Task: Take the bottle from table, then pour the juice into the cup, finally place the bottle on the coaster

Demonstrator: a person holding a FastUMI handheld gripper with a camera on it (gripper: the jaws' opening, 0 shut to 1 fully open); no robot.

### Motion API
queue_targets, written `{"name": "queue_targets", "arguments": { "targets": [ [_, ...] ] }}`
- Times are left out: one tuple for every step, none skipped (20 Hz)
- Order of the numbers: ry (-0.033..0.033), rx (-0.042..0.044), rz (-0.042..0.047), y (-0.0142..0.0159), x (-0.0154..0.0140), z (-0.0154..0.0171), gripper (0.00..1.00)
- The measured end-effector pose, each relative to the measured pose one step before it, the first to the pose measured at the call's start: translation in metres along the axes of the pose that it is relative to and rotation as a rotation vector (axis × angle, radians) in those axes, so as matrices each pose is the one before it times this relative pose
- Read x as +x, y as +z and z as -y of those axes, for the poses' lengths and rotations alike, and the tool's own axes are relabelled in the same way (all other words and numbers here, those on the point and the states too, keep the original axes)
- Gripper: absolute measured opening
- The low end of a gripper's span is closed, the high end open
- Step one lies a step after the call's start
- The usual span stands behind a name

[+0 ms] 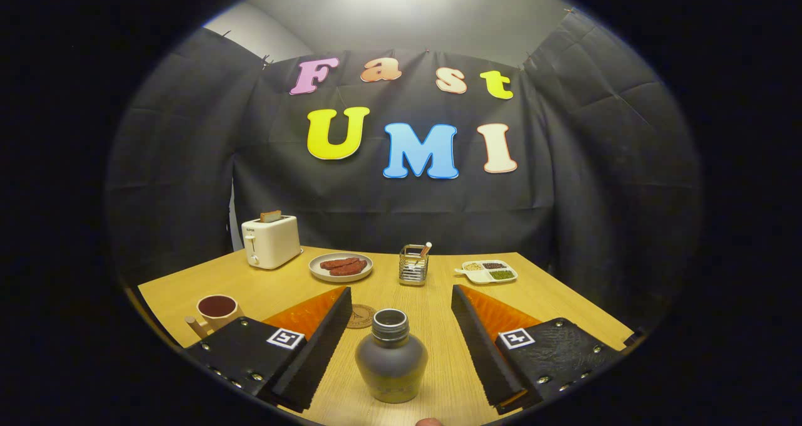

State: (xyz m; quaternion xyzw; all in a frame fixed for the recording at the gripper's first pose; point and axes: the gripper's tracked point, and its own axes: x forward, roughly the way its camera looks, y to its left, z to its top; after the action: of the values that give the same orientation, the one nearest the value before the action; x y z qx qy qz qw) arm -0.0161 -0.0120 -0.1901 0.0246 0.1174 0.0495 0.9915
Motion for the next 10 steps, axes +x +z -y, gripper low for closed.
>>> {"name": "queue_targets", "arguments": {
  "targets": [
    [0.00801, 0.0051, -0.009, -0.00464, 0.00056, -0.00063, 0.97],
    [0.01151, 0.00534, -0.01051, -0.00675, 0.00049, -0.00184, 0.97],
    [0.00965, 0.001, -0.01167, -0.0055, 0.00121, -0.00179, 0.97],
    [0.00889, -0.00113, -0.0103, -0.00545, 0.0004, -0.00143, 0.97],
    [0.00636, -0.00094, -0.01036, -0.00456, 0.00026, -0.00095, 0.97],
    [0.00454, -0.00138, -0.0123, -0.00793, 0.00043, -0.00079, 0.97],
    [0.00457, -0.00246, -0.01424, -0.00635, 0.00023, -0.00141, 0.97],
    [0.0044, -0.00309, -0.01214, -0.00602, 0.00127, -0.00168, 0.97],
    [0.00414, -0.00111, -0.00874, -0.00509, 0.00116, -0.00091, 0.97],
    [0.00422, -0.0022, -0.01076, -0.00592, 0.00069, -0.00089, 0.97]
  ]
}}
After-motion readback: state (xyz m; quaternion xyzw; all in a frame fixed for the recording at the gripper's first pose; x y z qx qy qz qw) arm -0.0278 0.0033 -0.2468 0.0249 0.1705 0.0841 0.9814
